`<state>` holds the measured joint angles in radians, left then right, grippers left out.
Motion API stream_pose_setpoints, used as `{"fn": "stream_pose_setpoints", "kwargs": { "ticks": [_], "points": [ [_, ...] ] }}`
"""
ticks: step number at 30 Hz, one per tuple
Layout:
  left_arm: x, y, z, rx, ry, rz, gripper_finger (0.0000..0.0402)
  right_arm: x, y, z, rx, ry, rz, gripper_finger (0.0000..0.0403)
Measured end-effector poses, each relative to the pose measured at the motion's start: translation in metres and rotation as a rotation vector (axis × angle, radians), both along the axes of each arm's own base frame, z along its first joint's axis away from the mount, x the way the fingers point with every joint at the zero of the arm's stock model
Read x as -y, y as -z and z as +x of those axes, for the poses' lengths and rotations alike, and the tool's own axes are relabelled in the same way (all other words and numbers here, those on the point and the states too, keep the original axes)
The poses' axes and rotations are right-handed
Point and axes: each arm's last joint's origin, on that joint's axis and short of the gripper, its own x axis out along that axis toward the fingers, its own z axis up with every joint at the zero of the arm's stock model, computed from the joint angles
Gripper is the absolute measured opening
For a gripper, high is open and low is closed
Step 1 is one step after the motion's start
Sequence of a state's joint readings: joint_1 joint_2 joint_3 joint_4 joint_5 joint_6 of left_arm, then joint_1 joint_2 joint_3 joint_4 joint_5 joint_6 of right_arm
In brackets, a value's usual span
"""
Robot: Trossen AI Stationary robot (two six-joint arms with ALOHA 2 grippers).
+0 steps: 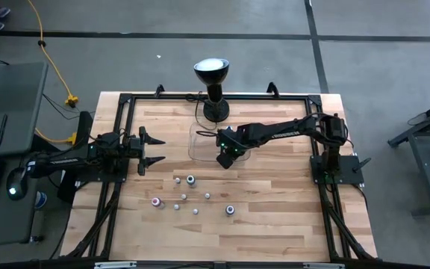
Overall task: Pick & Place food coloring
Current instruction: Put the small bottom purple food coloring bottle into the transparent bin
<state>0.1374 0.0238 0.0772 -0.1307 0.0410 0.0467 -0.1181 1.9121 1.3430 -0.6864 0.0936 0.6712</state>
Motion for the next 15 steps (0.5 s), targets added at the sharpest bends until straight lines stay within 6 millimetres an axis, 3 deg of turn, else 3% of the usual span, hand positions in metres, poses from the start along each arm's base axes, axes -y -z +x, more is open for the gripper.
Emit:
{"fn": "stream_pose_setpoints", "kwargs": {
  "ticks": [15],
  "points": [
    [0.0000, 0.0000, 0.0000, 0.000, 0.000, 0.000, 0.0278, 0.0000, 0.0002, -0.0001, -0.004, -0.021, -0.008, 0.0060]
  ]
}}
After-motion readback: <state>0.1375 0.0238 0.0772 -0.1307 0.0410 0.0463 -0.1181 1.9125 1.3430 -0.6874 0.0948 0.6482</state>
